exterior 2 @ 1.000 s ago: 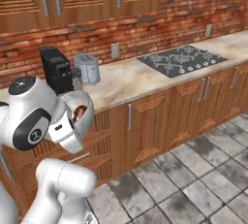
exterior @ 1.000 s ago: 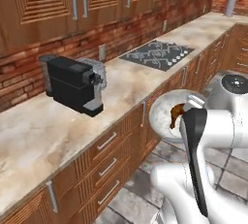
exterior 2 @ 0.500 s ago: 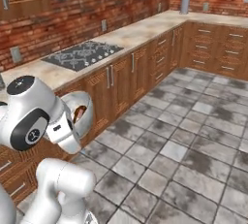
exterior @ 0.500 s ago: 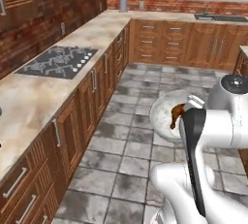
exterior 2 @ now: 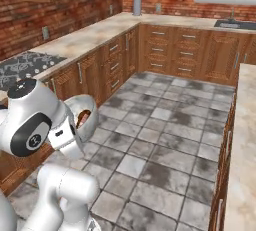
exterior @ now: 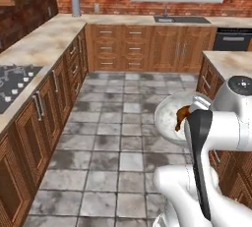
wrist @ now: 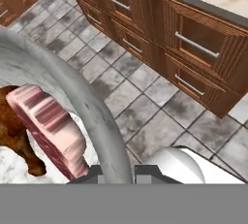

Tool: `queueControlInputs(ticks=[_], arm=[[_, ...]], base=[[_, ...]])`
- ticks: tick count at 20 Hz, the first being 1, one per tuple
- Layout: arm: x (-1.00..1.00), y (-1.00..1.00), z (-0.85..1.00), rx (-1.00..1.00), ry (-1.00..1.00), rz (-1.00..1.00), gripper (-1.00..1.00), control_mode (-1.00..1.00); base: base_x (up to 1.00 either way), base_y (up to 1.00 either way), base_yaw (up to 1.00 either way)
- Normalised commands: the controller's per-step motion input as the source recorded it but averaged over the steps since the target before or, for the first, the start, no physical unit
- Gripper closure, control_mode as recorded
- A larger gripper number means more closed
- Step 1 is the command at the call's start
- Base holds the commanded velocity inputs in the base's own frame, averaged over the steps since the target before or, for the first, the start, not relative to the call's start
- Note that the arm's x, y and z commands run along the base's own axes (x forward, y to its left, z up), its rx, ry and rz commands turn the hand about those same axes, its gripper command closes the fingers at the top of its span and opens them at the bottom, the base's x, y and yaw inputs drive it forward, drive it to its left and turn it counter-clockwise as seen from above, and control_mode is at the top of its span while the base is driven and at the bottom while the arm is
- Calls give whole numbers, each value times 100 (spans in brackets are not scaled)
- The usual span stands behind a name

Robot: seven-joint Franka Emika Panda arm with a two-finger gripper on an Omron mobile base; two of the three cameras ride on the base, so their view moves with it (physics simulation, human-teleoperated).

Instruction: Place the bowl with the lemon wedge and mushroom on the second highest shelf of the fridge. Place the bowl with the steak and chicken drumstick on the top shelf of the fridge.

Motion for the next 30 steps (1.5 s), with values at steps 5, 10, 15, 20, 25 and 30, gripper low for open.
queueControlInputs(ticks=[5, 10, 15, 20, 25, 30], arm=[[0, 0, 0, 0, 0, 0, 100, 100], [0, 0, 0, 0, 0, 0, 100, 100], [0, 0, 0, 0, 0, 0, 100, 100], [0, 0, 0, 0, 0, 0, 100, 100], [0, 0, 0, 0, 0, 0, 100, 100], [0, 0, 0, 0, 0, 0, 100, 100]], base=[[100, -50, -14], [100, -35, -9], [100, -28, -9], [100, -27, -9], [100, -23, -9], [100, -20, -10]])
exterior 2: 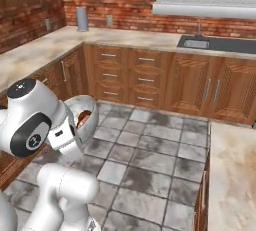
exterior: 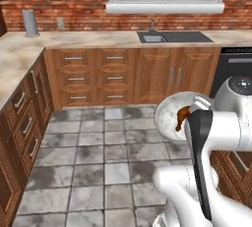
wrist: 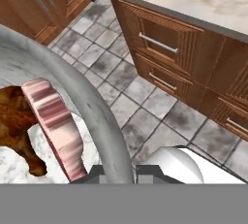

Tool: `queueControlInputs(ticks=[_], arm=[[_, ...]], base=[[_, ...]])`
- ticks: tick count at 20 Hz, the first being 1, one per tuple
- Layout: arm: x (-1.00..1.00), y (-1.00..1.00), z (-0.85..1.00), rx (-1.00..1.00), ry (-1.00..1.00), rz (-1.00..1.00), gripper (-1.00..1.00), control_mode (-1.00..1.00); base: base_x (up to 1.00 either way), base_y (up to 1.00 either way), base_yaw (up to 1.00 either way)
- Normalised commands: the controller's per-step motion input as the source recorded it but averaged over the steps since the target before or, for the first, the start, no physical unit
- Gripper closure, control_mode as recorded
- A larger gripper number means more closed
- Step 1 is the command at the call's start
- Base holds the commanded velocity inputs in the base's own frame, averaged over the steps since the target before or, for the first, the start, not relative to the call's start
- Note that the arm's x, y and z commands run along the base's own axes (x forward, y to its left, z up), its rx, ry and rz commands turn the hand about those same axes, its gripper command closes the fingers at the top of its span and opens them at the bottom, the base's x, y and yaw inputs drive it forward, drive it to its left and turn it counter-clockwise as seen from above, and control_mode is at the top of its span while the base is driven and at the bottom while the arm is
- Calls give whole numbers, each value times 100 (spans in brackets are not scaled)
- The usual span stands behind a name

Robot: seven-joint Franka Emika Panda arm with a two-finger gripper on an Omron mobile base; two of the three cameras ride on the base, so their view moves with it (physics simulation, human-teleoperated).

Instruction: Place the bowl with the lemon wedge and mushroom on the second highest shelf of the fridge. Place the bowl with the steak and chicken drumstick on the top shelf of the fridge.

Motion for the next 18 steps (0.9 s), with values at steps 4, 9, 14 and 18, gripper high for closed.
queueControlInputs(ticks=[4, 9, 14, 18], arm=[[0, 0, 0, 0, 0, 0, 100, 100], [0, 0, 0, 0, 0, 0, 100, 100], [0, 0, 0, 0, 0, 0, 100, 100], [0, 0, 0, 0, 0, 0, 100, 100]], base=[[100, -25, -9], [100, -23, -10], [100, -21, -20], [100, -14, -31]])
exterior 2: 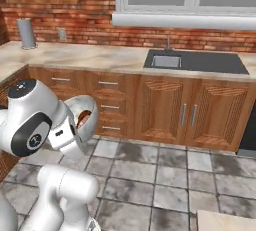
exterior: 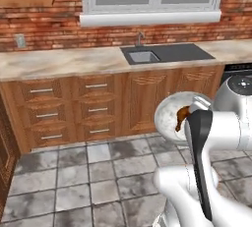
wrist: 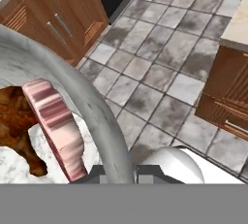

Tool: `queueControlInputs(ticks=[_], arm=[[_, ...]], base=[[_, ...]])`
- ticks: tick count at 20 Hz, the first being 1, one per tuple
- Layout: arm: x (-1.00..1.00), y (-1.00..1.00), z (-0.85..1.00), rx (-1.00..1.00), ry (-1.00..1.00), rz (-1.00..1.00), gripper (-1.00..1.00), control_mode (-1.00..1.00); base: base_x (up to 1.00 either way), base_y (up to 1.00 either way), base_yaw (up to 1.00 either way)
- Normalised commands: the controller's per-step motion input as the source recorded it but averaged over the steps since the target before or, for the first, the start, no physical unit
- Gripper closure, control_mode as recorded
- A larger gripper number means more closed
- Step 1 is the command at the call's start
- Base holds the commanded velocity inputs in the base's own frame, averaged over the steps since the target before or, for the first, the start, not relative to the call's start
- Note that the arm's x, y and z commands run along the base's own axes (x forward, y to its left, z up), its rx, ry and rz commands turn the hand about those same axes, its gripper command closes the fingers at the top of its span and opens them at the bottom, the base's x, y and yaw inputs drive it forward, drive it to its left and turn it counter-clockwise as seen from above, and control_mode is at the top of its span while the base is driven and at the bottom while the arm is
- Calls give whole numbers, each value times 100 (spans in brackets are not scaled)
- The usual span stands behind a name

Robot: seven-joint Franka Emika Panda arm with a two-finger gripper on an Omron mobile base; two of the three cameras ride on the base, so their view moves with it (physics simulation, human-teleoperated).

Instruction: Place the bowl with the lemon wedge and mushroom on the second highest shelf of the fridge. Place the bowl with the steak and chicken drumstick on the top shelf of the fridge.

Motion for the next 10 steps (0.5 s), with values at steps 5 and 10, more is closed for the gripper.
queueControlInputs(ticks=[5, 10], arm=[[0, 0, 0, 0, 0, 0, 100, 100], [0, 0, 0, 0, 0, 0, 100, 100]], base=[[97, -4, -53], [72, 0, -64]])
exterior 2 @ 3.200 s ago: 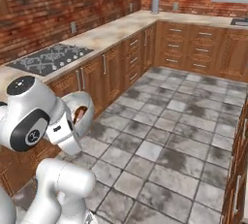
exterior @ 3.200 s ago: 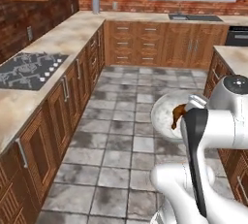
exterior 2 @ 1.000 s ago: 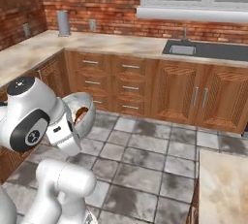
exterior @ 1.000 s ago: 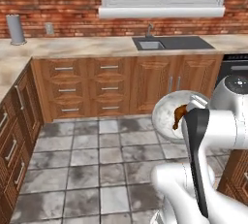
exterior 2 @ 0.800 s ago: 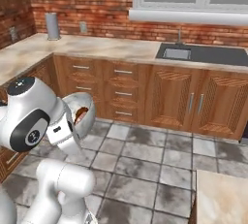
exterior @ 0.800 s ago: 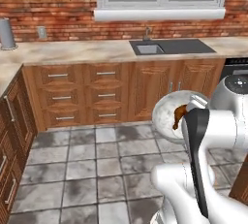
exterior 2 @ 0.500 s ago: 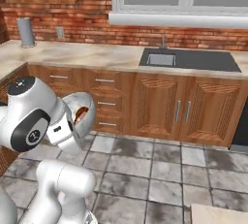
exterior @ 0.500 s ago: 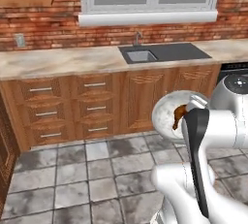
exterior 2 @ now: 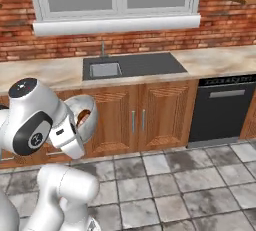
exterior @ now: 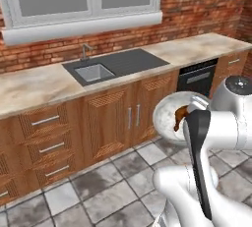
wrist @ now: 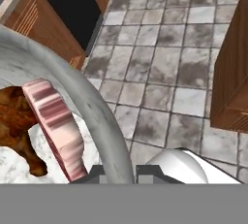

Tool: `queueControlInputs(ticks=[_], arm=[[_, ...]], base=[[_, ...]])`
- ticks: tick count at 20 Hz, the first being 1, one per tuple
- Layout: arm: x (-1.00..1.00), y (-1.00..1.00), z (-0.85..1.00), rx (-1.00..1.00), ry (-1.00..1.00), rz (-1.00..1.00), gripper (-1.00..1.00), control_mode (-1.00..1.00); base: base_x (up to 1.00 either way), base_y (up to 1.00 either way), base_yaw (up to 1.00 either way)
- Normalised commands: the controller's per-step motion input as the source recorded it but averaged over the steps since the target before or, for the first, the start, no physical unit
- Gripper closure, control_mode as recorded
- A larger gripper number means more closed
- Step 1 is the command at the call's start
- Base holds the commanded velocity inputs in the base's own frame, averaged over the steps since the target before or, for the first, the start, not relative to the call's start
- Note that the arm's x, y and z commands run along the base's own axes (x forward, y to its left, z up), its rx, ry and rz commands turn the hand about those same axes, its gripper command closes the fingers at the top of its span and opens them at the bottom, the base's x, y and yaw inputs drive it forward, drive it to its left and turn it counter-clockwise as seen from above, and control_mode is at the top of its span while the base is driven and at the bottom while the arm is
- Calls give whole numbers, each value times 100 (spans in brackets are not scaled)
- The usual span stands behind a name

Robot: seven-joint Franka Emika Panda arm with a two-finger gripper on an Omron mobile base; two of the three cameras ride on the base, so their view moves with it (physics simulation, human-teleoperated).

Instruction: Place the bowl with the lemon wedge and mushroom on the second highest shelf of the fridge. Place the bowl with the steak and chicken drumstick on the top shelf of the fridge.

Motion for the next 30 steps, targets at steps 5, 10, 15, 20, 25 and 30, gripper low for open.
queueControlInputs(ticks=[5, 10, 15, 20, 25, 30], arm=[[0, 0, 0, 0, 0, 0, 100, 100], [0, 0, 0, 0, 0, 0, 100, 100], [0, 0, 0, 0, 0, 0, 100, 100], [0, 0, 0, 0, 0, 0, 100, 100], [0, 0, 0, 0, 0, 0, 100, 100], [0, 0, 0, 0, 0, 0, 100, 100]], base=[[65, 0, -67], [63, 0, -67], [59, 0, -69], [86, -1, -59], [100, -2, -43], [100, 0, -33]])
